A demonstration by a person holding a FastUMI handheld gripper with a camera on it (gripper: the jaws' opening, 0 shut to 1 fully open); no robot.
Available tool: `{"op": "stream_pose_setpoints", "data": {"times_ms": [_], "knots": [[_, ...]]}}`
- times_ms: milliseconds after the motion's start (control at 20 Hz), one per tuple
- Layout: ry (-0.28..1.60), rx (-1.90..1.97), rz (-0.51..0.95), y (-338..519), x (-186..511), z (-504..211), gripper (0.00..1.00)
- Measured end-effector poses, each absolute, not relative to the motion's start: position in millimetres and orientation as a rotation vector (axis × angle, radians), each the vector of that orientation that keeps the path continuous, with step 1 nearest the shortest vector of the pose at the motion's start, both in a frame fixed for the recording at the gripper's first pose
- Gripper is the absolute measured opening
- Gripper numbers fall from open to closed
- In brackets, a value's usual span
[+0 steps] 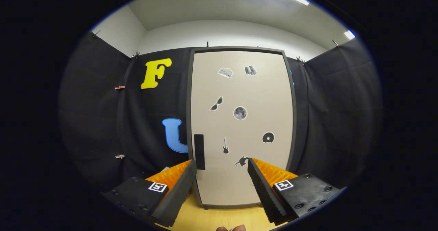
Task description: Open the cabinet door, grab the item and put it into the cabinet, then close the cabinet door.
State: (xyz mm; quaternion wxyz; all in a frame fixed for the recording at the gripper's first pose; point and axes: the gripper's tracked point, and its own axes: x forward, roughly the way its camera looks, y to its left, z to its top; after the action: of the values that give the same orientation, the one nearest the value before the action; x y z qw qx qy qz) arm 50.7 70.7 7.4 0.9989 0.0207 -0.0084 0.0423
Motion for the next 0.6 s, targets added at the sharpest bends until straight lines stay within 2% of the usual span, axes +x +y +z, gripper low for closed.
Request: {"op": "stream_pose_setpoints", "data": {"times_ms": [400,600], "knots": [[0.013,0.088,0.134,123,129,-14,0.97],[0.033,0.070,0.112,135,167,-31,0.97]]}}
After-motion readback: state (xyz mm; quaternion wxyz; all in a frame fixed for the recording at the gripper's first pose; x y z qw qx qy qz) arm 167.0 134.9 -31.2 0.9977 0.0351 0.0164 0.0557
